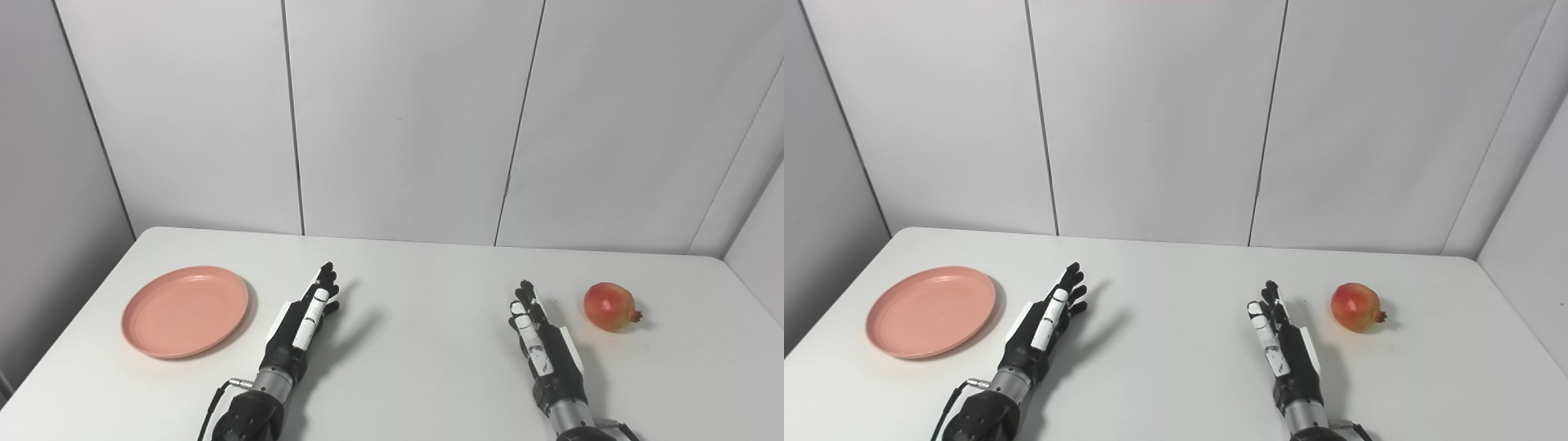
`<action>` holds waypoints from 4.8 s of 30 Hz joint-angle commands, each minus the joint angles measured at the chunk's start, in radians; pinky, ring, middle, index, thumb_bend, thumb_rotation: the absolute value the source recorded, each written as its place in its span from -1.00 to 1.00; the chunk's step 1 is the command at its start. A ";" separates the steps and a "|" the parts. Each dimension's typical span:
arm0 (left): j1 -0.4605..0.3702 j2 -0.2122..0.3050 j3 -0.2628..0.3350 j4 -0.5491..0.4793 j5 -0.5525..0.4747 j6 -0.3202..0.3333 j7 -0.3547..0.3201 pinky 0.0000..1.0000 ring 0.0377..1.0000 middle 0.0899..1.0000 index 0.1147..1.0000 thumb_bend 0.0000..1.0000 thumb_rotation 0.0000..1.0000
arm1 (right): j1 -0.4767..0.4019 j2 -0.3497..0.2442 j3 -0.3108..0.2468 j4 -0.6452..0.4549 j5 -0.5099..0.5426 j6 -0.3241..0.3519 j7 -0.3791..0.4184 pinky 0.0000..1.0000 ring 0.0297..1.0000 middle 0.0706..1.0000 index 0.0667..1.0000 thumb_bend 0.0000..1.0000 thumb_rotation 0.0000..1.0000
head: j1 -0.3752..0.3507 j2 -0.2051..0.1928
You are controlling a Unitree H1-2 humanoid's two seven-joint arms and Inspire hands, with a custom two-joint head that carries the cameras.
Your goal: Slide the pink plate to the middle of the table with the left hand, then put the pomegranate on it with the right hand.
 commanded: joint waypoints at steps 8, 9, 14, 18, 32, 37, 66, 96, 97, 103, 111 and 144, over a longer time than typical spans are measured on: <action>0.008 0.003 -0.007 0.011 -0.001 -0.022 -0.005 0.86 0.94 0.99 1.00 0.00 1.00 | -0.028 -0.001 -0.001 -0.023 0.001 0.002 0.011 0.95 0.97 1.00 1.00 0.18 0.65 | 0.000 0.003; 0.008 0.003 -0.007 0.011 -0.001 -0.023 -0.005 0.86 0.94 0.99 1.00 0.00 1.00 | -0.028 -0.001 -0.001 -0.023 0.002 0.003 0.011 0.94 0.97 1.00 1.00 0.18 0.65 | -0.001 0.004; 0.008 0.001 -0.006 0.011 -0.002 -0.022 -0.004 0.85 0.93 0.99 1.00 0.00 1.00 | -0.027 -0.003 0.001 -0.024 -0.002 0.000 0.012 0.95 0.97 1.00 1.00 0.19 0.67 | -0.001 0.005; 0.007 0.000 -0.006 0.010 -0.004 -0.020 -0.005 0.86 0.94 0.99 1.00 0.00 1.00 | -0.027 -0.003 0.000 -0.028 -0.002 0.004 0.010 0.95 0.97 1.00 1.00 0.19 0.66 | 0.000 0.006; 0.010 -0.011 -0.015 0.004 0.005 -0.002 0.003 0.86 0.94 0.98 0.98 -0.03 1.00 | -0.021 -0.015 -0.005 -0.026 0.007 -0.006 0.019 0.95 0.97 1.00 1.00 0.14 0.66 | 0.084 -0.020; 0.006 -0.036 -0.033 0.028 0.065 -0.014 0.067 0.81 0.91 0.95 0.95 -0.03 1.00 | -0.011 -0.033 -0.018 -0.027 0.028 -0.017 0.039 0.95 0.97 1.00 1.00 0.10 0.71 | 0.192 -0.058; -0.023 -0.073 -0.066 0.133 0.081 -0.061 0.083 0.90 0.99 1.00 0.97 0.01 1.00 | -0.006 -0.045 -0.071 0.023 0.083 -0.076 0.075 0.96 0.95 0.96 0.99 -0.09 0.53 | 0.326 -0.154; -0.076 -0.035 0.099 -0.087 -0.062 -0.045 0.140 0.86 0.90 0.93 0.92 0.11 1.00 | -0.029 -0.036 -0.071 0.066 0.066 -0.122 0.075 1.00 0.93 0.96 1.00 -0.14 0.55 | 0.336 -0.194; -0.079 -0.028 0.109 -0.102 -0.066 -0.035 0.147 0.85 0.89 0.92 0.90 0.11 1.00 | -0.029 -0.037 -0.070 0.068 0.064 -0.124 0.076 1.00 0.94 0.96 1.00 -0.14 0.55 | 0.336 -0.194; -0.102 0.015 0.162 -0.142 -0.087 -0.006 0.168 0.76 0.78 0.79 0.76 0.11 1.00 | -0.031 -0.040 -0.069 0.068 0.057 -0.126 0.073 0.99 0.93 0.96 1.00 -0.16 0.57 | 0.340 -0.192; -0.130 0.079 0.218 -0.110 -0.084 -0.039 0.199 0.65 0.66 0.65 0.61 0.12 1.00 | -0.030 -0.040 -0.076 0.068 0.065 -0.120 0.074 0.99 0.93 0.95 1.00 -0.14 0.55 | 0.347 -0.187; -0.156 0.265 0.358 0.033 -0.016 -0.094 0.411 0.29 0.32 0.31 0.26 0.14 1.00 | -0.034 -0.047 -0.079 0.063 0.088 -0.116 0.088 1.00 0.94 0.96 1.00 -0.12 0.51 | 0.364 -0.179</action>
